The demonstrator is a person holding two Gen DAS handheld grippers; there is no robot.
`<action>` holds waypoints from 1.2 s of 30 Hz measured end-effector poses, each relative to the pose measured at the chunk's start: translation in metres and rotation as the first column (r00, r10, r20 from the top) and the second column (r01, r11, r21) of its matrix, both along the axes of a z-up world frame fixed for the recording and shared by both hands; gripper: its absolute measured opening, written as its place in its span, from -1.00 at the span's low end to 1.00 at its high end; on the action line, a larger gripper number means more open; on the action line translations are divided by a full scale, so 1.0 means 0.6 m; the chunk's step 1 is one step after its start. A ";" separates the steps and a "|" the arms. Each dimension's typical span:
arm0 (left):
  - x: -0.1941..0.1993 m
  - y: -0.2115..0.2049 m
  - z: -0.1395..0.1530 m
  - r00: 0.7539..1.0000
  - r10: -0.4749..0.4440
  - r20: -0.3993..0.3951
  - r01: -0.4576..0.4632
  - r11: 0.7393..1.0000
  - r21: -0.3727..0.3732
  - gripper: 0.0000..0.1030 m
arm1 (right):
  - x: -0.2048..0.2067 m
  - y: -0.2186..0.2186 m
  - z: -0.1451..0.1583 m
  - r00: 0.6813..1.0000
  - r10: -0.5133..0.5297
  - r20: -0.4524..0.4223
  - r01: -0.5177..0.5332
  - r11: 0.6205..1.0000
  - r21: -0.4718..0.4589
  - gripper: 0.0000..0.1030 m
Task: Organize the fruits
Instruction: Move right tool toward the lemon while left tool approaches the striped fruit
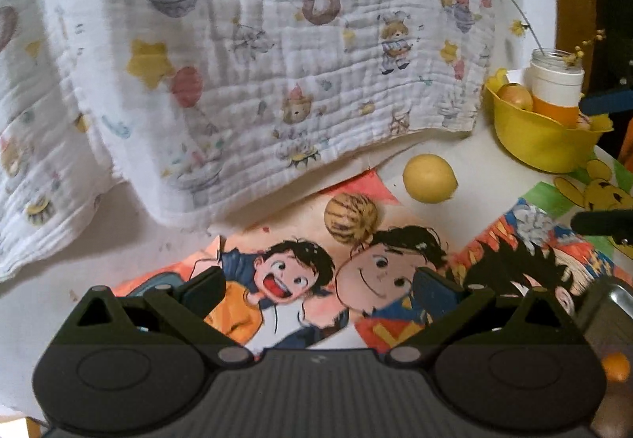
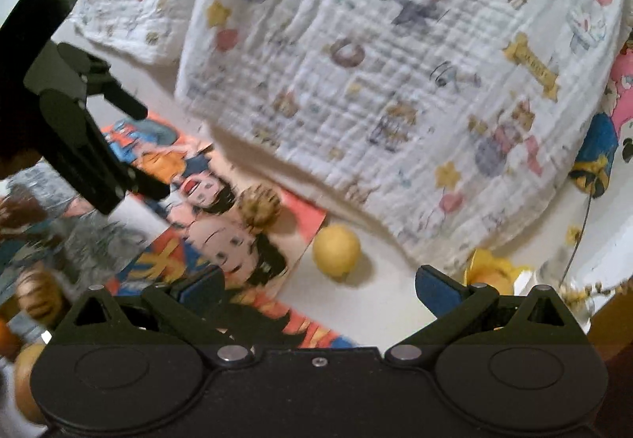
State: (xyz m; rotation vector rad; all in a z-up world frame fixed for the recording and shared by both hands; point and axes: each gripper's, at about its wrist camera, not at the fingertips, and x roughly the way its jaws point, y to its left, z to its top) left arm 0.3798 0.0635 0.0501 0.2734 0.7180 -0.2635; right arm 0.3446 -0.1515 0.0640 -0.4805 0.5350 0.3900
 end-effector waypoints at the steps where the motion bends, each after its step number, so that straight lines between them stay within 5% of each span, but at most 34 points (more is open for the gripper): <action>1: 0.008 -0.003 -0.003 1.000 0.004 -0.001 -0.004 1.000 0.000 0.99 | 0.009 0.000 -0.002 1.000 -0.004 0.016 0.004 1.000 0.001 0.99; 14: 0.101 -0.023 -0.068 0.996 -0.072 0.048 0.072 0.997 0.021 0.99 | 0.136 0.002 -0.077 0.994 -0.101 -0.036 0.102 0.994 0.028 0.98; 36: 0.174 -0.037 -0.125 0.985 -0.168 0.034 0.169 0.984 -0.048 0.77 | 0.271 0.029 -0.180 0.974 -0.129 -0.189 0.151 0.983 0.105 0.50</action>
